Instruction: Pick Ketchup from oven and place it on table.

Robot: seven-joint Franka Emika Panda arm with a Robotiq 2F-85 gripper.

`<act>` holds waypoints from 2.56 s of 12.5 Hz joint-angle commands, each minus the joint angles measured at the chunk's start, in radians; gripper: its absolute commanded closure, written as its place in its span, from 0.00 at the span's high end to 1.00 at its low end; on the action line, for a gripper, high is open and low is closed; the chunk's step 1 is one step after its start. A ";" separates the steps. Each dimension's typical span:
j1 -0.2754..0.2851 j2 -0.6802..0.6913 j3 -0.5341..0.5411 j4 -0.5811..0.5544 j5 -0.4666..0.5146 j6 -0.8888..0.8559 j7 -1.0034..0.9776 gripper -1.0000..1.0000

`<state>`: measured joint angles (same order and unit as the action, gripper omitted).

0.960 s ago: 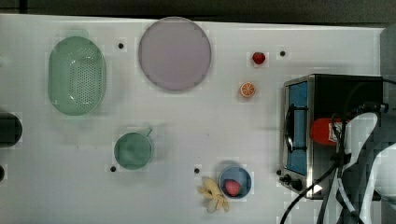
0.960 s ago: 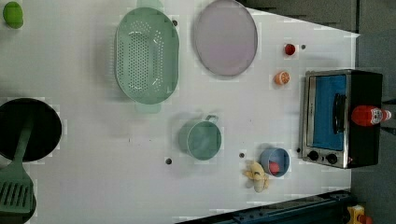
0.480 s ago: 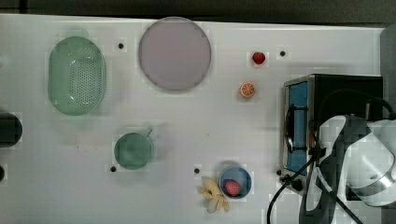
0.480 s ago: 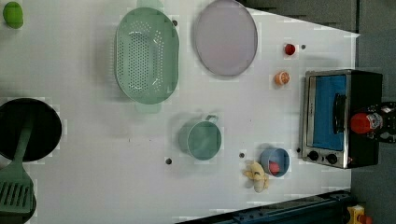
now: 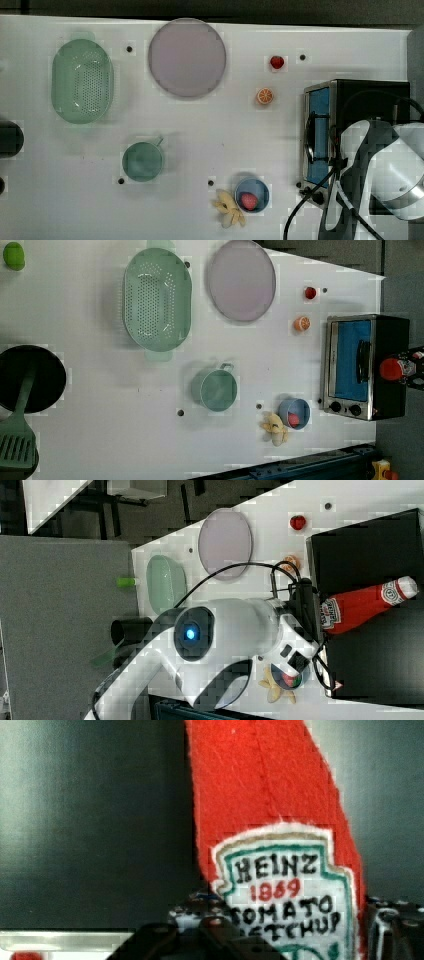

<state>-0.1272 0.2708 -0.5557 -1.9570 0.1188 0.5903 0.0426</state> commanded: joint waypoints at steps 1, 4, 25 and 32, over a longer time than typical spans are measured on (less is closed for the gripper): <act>0.041 -0.121 0.013 0.149 -0.052 -0.064 0.001 0.65; 0.083 -0.172 0.067 0.292 -0.105 -0.253 0.001 0.65; 0.177 -0.125 0.475 -0.282 -0.105 0.053 0.004 0.65; 0.181 0.043 0.474 -0.401 -0.105 0.437 0.007 0.79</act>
<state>0.0435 0.3494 -0.0898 -2.3652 0.0175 0.9971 0.0449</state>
